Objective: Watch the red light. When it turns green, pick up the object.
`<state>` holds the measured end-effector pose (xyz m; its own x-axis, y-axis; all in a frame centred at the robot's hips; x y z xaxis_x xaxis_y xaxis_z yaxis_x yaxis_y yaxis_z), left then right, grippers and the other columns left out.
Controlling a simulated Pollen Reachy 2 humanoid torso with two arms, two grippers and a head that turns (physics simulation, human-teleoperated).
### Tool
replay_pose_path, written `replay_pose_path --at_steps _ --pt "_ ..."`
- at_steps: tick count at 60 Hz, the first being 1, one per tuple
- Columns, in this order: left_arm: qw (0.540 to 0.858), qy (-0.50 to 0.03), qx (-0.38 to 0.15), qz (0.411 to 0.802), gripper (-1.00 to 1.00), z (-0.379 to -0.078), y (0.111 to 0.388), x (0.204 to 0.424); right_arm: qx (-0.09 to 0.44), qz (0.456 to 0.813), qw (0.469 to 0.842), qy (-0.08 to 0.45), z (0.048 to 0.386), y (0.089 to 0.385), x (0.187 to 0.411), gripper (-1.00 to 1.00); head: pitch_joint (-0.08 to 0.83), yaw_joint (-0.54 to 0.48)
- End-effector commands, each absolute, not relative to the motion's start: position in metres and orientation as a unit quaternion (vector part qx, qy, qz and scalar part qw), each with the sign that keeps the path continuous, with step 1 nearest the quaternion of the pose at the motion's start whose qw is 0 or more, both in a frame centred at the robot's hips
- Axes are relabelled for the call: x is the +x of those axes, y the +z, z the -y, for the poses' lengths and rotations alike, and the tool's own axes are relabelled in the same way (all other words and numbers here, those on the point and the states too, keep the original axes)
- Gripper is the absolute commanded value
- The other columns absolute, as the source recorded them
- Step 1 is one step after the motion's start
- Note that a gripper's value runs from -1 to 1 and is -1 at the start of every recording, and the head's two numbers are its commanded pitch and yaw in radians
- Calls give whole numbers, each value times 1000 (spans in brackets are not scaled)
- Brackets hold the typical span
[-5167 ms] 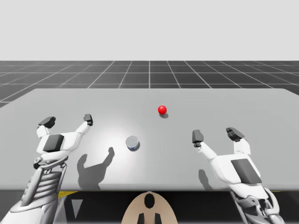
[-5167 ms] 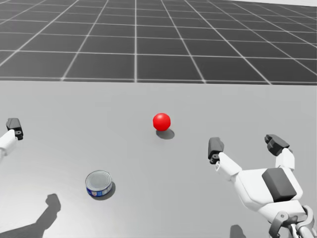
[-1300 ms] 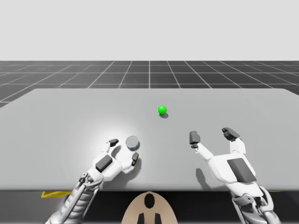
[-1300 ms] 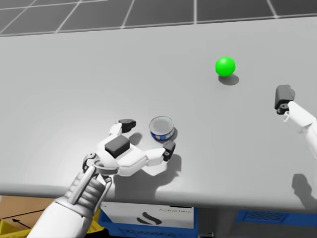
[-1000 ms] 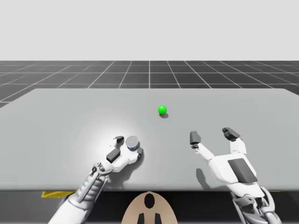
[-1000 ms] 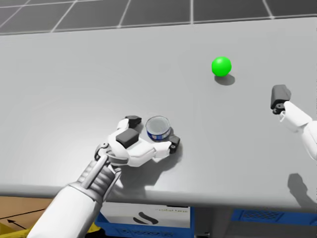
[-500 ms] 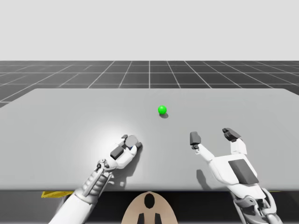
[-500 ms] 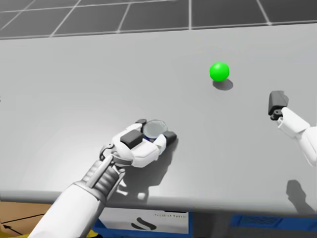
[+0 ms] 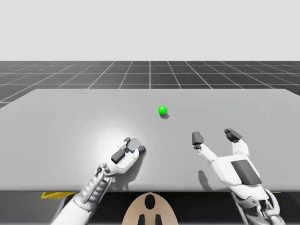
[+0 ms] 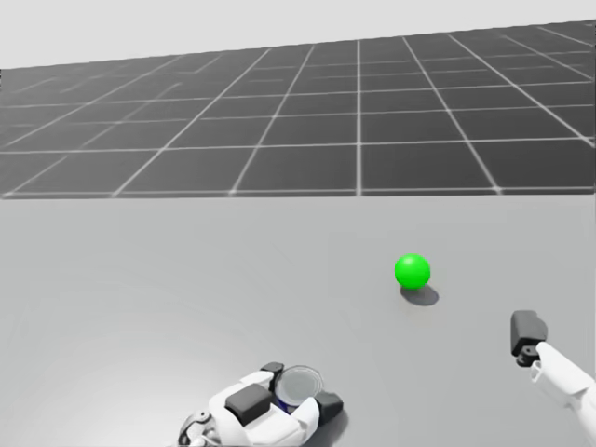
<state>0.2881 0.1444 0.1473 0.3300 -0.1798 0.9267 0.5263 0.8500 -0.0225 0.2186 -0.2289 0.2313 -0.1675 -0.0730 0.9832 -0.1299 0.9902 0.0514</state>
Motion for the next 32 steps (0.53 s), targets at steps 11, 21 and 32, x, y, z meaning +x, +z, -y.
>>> replay_pose_path --at_steps 11,21,32 --pt "744 -217 -177 607 930 -142 238 291 87 759 645 0 229 232 218 -1000 331 144" --pt "705 -220 -161 654 933 -147 289 288 92 759 644 -9 231 234 219 -1000 324 143" --pt "645 -217 -143 719 939 -152 354 276 98 761 641 -3 235 235 217 -1000 310 139"
